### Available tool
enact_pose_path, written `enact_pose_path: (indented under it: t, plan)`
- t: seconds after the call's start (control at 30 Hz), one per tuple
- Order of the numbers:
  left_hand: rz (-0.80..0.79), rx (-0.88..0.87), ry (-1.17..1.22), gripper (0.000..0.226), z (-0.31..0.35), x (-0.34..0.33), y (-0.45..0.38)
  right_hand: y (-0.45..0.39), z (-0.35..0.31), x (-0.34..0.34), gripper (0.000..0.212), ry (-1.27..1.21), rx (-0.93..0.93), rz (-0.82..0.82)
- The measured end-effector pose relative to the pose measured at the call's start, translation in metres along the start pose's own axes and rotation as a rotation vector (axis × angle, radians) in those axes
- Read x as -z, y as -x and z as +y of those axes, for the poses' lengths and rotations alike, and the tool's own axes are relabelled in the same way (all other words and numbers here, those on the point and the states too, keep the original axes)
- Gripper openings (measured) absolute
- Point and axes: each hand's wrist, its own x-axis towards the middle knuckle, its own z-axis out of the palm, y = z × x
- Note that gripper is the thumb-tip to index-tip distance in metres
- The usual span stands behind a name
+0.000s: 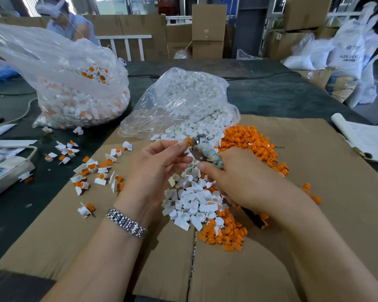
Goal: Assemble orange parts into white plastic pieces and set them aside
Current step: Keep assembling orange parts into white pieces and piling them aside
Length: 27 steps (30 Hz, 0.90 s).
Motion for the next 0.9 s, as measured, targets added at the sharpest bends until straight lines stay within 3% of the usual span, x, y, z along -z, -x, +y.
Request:
enact_pose_path:
  t: [0.13, 0.2, 0.3, 0.4, 0.63, 0.9]
  plan:
    - [0.09, -0.126, -0.089, 0.004, 0.003, 0.005, -0.002, 0.004, 0.006, 0.01, 0.059, -0.216, 0.026, -0.123]
    - [0.247, -0.263, -0.354, 0.005, 0.007, 0.014, -0.003, 0.006, 0.011, 0.018, 0.061, -0.281, 0.01, -0.125]
    - [0.503, -0.453, -0.737, 0.005, 0.013, 0.028, -0.008, 0.002, 0.021, 0.026, 0.06, -0.282, -0.02, 0.038]
    - [0.592, -0.48, -0.967, 0.017, 0.014, 0.033, -0.012, -0.007, 0.03, 0.024, 0.058, -0.167, -0.085, 0.181]
    - [0.027, -0.307, -1.203, 0.01, 0.003, 0.022, -0.007, -0.024, 0.054, 0.009, 0.051, 0.205, -0.24, 0.288]
    - [-0.078, -0.183, -1.355, 0.01, -0.003, 0.023, -0.01, -0.031, 0.064, 0.001, 0.059, 0.382, -0.337, 0.253]
